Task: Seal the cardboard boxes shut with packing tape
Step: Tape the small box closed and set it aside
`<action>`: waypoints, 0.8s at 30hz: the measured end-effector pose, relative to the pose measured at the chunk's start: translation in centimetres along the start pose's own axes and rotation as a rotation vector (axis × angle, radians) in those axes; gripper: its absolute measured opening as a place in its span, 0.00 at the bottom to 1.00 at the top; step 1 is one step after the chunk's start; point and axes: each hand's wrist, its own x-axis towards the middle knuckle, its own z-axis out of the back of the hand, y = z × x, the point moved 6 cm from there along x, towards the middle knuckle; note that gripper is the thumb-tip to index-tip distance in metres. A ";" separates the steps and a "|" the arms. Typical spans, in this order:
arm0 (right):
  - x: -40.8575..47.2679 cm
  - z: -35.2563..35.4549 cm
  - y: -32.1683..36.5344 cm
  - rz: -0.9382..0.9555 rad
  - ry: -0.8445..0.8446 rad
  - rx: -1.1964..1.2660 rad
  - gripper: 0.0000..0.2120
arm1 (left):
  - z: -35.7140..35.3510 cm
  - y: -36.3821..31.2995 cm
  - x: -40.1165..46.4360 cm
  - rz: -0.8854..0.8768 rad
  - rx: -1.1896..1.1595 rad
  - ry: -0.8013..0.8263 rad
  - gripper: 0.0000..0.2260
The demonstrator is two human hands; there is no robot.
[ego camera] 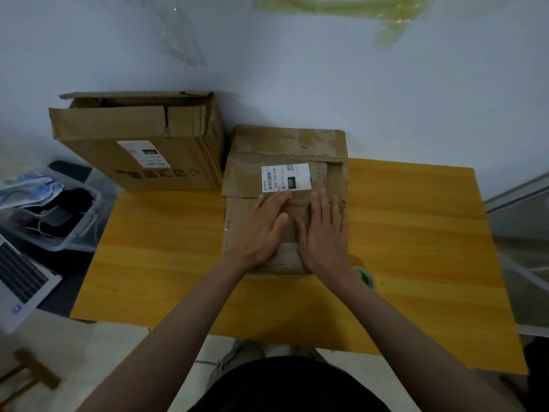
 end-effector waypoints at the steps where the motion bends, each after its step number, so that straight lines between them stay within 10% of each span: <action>1: 0.0 -0.3 -0.2 -0.008 0.020 0.025 0.31 | -0.4 -0.4 0.1 0.026 0.063 -0.018 0.29; 6: -0.6 -1.2 -0.6 -0.070 0.066 0.168 0.31 | -3.2 -2.4 0.1 0.119 0.479 -0.135 0.28; 16: -0.8 -0.8 -0.7 -0.055 0.005 0.206 0.29 | 3.7 3.9 -3.3 0.330 0.585 -0.294 0.30; 19: -0.8 -0.8 -0.5 -0.058 0.046 0.406 0.29 | 4.6 7.7 -4.9 0.419 0.295 -0.302 0.30; 24: -1.9 -3.9 -0.4 -0.506 0.231 1.382 0.26 | 0.9 9.4 -6.8 0.717 -0.899 -0.173 0.35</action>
